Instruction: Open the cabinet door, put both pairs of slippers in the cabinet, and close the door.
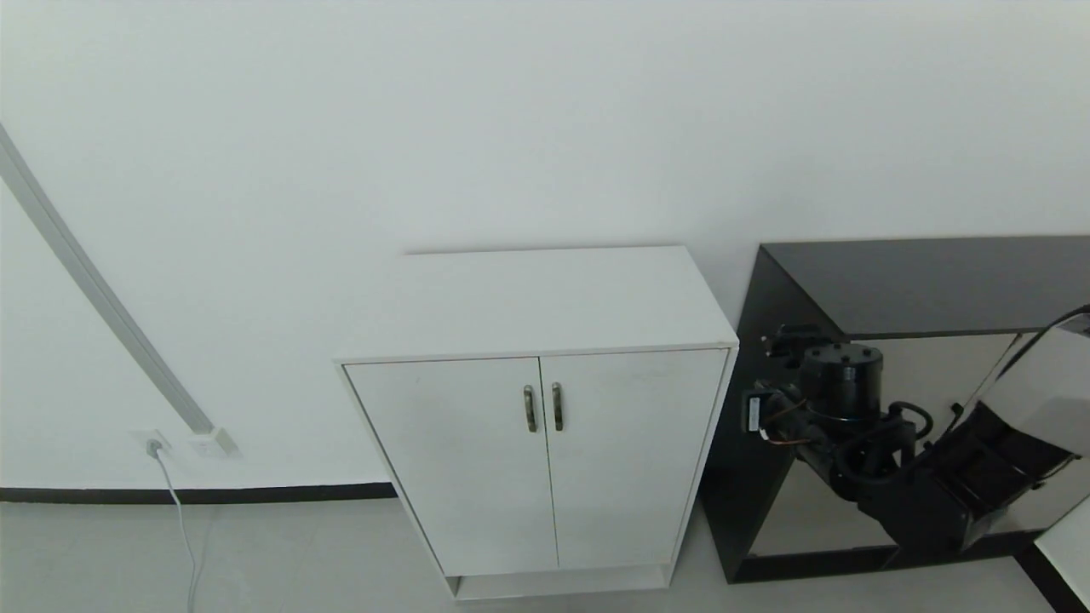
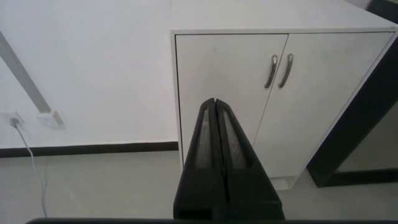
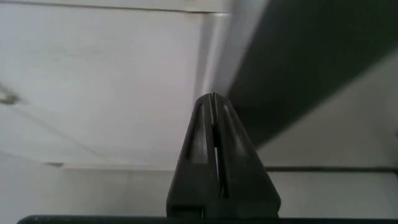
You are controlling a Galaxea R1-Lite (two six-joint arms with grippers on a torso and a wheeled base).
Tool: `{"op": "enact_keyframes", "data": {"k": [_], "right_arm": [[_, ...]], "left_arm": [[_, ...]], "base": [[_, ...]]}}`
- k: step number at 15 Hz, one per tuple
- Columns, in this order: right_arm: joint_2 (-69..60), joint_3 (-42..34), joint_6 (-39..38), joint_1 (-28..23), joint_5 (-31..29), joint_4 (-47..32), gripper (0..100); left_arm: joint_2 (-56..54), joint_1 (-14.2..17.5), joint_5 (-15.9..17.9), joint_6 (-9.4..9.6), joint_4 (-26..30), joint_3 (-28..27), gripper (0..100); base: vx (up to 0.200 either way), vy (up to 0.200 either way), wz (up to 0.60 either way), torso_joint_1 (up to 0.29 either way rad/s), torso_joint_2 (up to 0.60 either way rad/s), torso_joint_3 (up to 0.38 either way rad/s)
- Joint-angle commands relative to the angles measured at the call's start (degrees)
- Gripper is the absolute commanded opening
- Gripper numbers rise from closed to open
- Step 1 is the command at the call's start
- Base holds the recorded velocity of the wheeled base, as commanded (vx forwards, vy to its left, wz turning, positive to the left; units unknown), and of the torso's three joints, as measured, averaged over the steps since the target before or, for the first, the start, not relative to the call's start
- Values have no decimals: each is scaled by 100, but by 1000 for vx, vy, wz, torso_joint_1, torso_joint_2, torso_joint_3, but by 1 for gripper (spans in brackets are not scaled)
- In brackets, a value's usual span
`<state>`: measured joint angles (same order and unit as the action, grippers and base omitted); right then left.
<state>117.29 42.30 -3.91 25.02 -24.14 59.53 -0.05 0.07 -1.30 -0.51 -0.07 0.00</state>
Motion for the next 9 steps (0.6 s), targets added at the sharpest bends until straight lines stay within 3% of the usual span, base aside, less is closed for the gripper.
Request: {"op": "enact_keyframes", "data": {"k": [1,5,9], "right_arm": [[-566,-442,5,-225,-47,59,0],[-1542,-1418,180,-1051,-346,50,0],[-2351,-1998,418,-1535,-337,41,0]], "left_arm": [[5,1,-1,-2,-1,0,0],[5,1,-1,-2,-1,0,0],[5,1,-1,-2,-1,0,0]], "base": [[0,0,0,0,0,0],[0,0,0,0,0,0],[0,0,0,0,0,0]]}}
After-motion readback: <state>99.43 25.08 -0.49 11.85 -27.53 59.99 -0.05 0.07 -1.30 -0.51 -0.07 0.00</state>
